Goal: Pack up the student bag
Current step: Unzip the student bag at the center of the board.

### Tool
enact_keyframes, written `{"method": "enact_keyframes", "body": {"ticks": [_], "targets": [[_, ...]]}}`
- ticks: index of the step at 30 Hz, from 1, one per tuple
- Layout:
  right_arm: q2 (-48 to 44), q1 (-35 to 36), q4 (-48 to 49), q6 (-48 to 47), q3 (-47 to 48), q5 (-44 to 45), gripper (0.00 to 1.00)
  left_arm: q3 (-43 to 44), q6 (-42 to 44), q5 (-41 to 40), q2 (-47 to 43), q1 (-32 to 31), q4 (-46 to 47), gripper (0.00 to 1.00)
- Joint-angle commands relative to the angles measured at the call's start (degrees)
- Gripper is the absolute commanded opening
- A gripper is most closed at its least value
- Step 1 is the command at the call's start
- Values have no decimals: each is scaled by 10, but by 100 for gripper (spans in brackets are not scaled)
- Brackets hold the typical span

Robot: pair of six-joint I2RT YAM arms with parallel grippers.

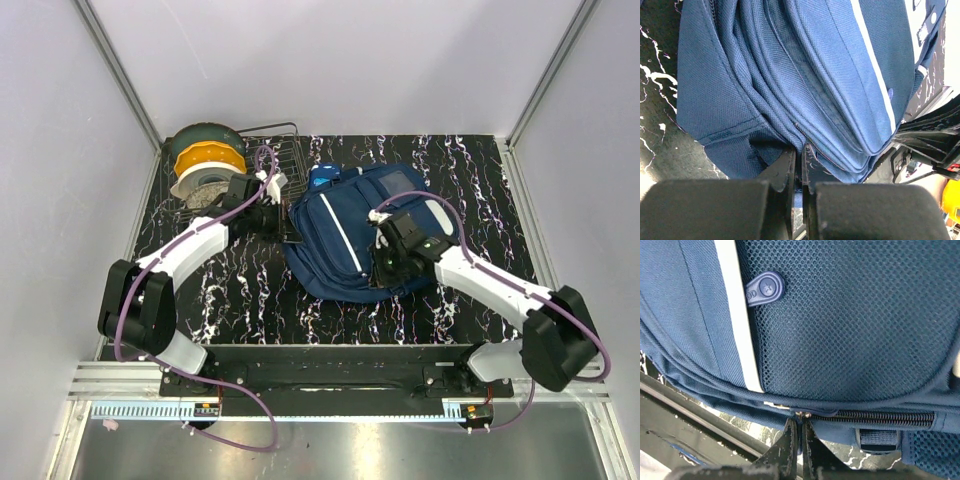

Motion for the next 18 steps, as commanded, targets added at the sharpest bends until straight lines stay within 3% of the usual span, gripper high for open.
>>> {"method": "enact_keyframes", "body": {"ticks": [1, 10, 18], "targets": [[23, 20, -1, -5, 36, -45, 0, 6, -24, 21, -31, -12, 75, 0], [6, 48, 199, 114, 18, -150, 0, -28, -69, 17, -50, -35, 128, 0], [21, 93, 294, 200, 5, -90, 0, -60, -98, 11, -75, -45, 162, 0]]}}
